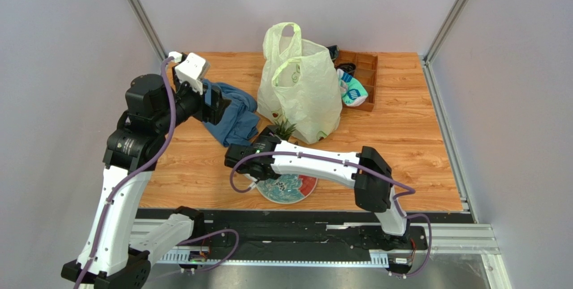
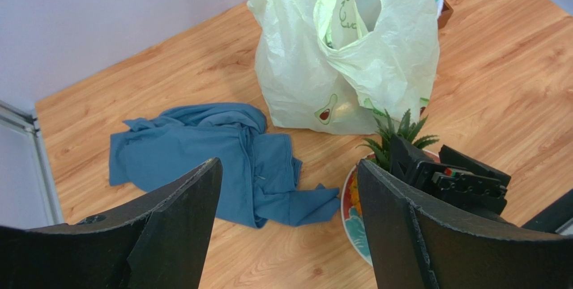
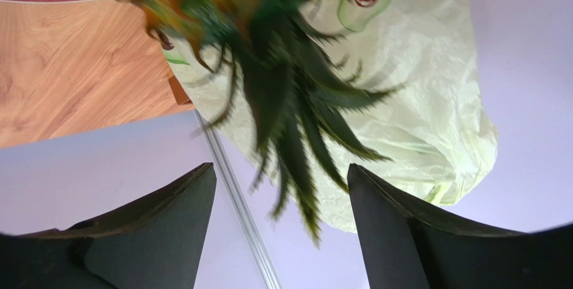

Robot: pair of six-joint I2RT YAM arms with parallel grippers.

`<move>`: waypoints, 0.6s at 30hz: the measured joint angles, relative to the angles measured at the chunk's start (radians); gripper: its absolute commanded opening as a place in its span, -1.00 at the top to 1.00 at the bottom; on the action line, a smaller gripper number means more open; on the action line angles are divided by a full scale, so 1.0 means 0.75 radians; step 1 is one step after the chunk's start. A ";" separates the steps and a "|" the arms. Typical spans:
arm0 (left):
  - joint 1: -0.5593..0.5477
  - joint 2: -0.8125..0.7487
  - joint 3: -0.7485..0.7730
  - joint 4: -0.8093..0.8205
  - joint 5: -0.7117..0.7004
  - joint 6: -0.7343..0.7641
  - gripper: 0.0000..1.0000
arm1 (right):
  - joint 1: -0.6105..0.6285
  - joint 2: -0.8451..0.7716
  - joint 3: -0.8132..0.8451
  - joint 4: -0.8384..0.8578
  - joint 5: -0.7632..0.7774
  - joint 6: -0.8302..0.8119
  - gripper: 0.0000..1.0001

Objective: Take the fake fruits out of the plastic bag
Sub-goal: Place the fake fruit on the plate, then adjust the plastic bag at the center of the board.

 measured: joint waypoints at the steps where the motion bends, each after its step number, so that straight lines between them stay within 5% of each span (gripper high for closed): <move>1: 0.000 0.015 0.007 0.001 0.009 -0.003 -0.65 | 0.001 -0.018 0.017 -0.002 -0.016 -0.001 -0.56; 11: 0.003 0.205 0.217 0.013 0.144 -0.011 -0.65 | -0.098 -0.495 0.161 -0.015 -0.289 -0.009 -0.46; 18: 0.002 0.358 0.269 0.124 0.389 -0.024 -0.68 | -0.638 -0.550 0.331 0.005 -0.596 0.131 -0.35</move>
